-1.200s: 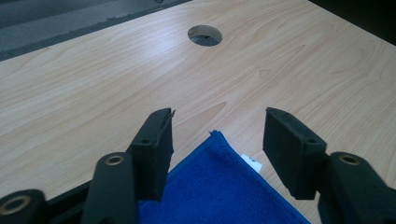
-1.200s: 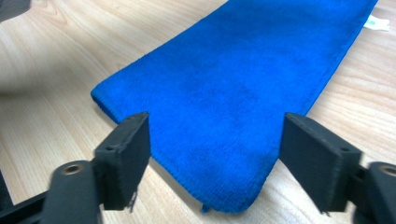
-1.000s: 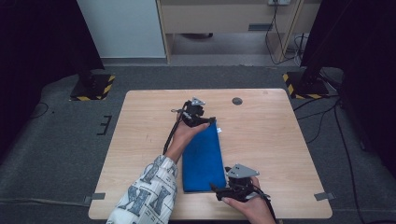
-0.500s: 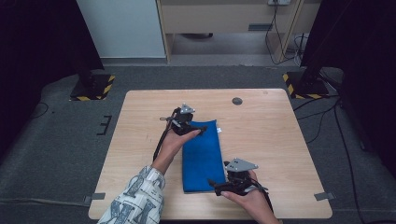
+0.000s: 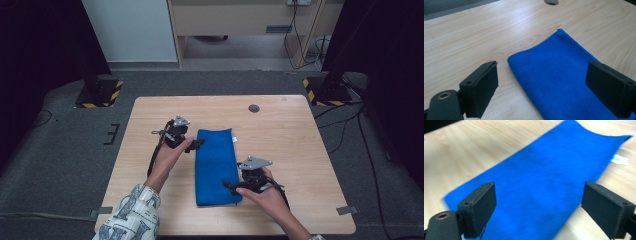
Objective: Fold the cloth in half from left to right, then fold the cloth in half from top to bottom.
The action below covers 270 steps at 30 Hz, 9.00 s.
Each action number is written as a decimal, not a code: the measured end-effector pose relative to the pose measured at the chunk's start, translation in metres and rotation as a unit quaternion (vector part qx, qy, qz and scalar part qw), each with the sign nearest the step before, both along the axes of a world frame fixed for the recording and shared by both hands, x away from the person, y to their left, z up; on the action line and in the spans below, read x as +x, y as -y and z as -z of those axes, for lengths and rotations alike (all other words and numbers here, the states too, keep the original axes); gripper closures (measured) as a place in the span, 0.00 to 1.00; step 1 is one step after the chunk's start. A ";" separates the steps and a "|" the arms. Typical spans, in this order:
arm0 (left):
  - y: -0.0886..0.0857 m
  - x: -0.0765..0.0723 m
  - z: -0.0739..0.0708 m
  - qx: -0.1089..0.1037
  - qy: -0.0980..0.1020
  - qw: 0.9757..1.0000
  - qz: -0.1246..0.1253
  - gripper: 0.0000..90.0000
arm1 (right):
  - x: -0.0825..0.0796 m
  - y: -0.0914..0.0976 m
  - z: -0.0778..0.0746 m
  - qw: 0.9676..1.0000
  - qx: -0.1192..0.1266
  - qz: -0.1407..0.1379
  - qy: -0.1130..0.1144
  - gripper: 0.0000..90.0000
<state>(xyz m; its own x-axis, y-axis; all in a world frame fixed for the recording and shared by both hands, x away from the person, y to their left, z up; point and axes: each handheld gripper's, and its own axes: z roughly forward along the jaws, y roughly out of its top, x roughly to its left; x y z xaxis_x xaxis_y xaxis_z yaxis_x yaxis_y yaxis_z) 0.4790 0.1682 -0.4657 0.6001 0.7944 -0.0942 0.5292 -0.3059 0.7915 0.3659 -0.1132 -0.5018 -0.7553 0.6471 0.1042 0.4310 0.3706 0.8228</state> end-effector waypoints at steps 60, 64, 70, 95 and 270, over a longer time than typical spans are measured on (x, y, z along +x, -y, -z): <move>-0.020 0.017 0.033 -0.018 -0.033 0.999 -0.030 0.21 | 0.205 -0.018 0.016 0.990 -0.037 0.113 -0.080 0.60; -0.019 0.017 0.033 -0.020 -0.034 0.999 -0.026 0.22 | 0.204 -0.020 0.022 0.990 -0.046 0.101 -0.090 0.65; -0.014 0.017 0.033 -0.018 -0.031 0.999 -0.017 0.23 | 0.200 -0.023 0.025 0.992 -0.043 0.085 -0.084 0.92; 0.022 0.057 0.059 0.000 -0.036 0.999 -0.040 0.62 | 0.180 -0.019 0.022 0.995 -0.012 0.082 -0.063 0.95; 0.007 -0.148 0.042 -0.015 0.015 0.993 0.116 0.76 | -0.019 0.024 0.013 0.998 -0.006 -0.070 -0.007 0.82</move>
<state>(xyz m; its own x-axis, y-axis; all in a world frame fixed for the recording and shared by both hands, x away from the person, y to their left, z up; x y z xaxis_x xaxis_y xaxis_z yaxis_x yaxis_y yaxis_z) 0.3315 0.1614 -0.5074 0.7698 0.6312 -0.0949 0.4227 -0.3927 0.8168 0.3465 -0.1369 -0.5148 -0.8363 0.5372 0.1094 0.3867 0.4367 0.8122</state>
